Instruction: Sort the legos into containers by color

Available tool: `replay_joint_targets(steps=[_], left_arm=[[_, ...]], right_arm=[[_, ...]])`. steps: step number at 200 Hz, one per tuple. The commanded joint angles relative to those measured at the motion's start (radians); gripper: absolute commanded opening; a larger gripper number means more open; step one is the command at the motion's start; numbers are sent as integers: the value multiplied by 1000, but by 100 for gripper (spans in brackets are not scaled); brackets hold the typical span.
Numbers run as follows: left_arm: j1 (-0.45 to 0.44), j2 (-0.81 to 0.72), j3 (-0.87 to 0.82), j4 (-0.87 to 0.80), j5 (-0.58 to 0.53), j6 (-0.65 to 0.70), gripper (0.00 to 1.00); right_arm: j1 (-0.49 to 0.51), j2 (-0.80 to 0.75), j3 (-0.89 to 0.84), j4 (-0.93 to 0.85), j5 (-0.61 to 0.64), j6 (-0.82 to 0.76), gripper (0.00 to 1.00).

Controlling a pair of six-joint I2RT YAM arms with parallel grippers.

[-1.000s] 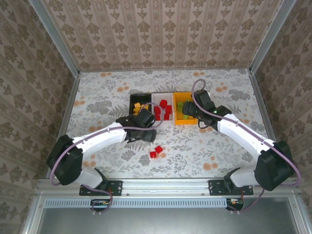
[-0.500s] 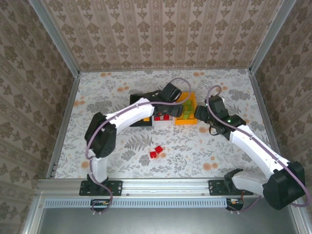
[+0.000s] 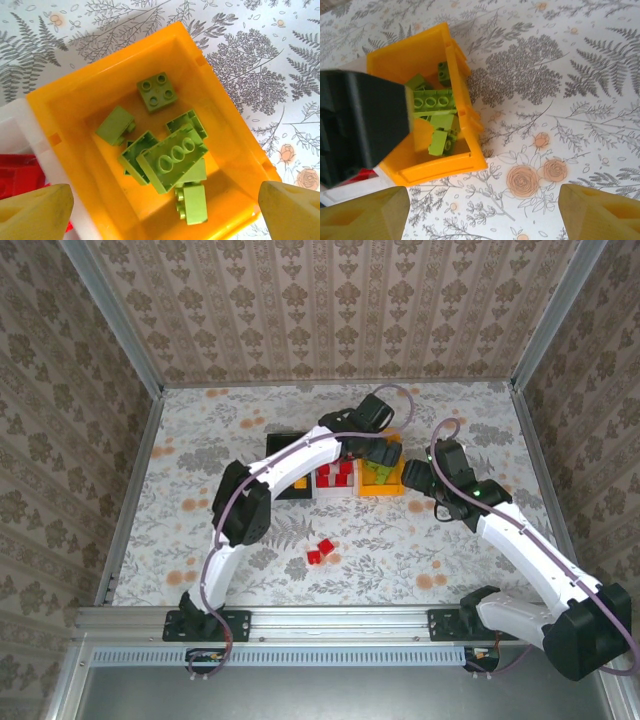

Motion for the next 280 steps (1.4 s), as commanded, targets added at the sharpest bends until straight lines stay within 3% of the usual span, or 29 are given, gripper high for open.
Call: replay_joint_targets(steps=[1,23,52,87,120,173,248,280], left_arm=[[8,-202,-111,40,-17,-12,99],[14,-410,-362,153,-14,-48,100],[15,-671,-669,230,-32,-109,100],[14,-940,-1005,228,-95,-193,100],[33,-1156,-1210,166,-150,-257,100],[69,-1359,-1374,135,-148,-342,100],[102,-1406,-1420,126,-116,-363,100],[113,-1415,-1433,121,-111,-368,100]], right_arm=[[12,-20,-23,-8,-51,-21,80],[55,-11,-29,5,-69,-33,79],[183,38,-35,60,-124,-62,79],[374,185,-12,118,-161,-66,79],[536,387,57,134,-145,-72,79],[637,547,127,145,-102,-55,78],[639,632,198,157,-31,-22,73],[636,708,264,67,-7,-6,68]])
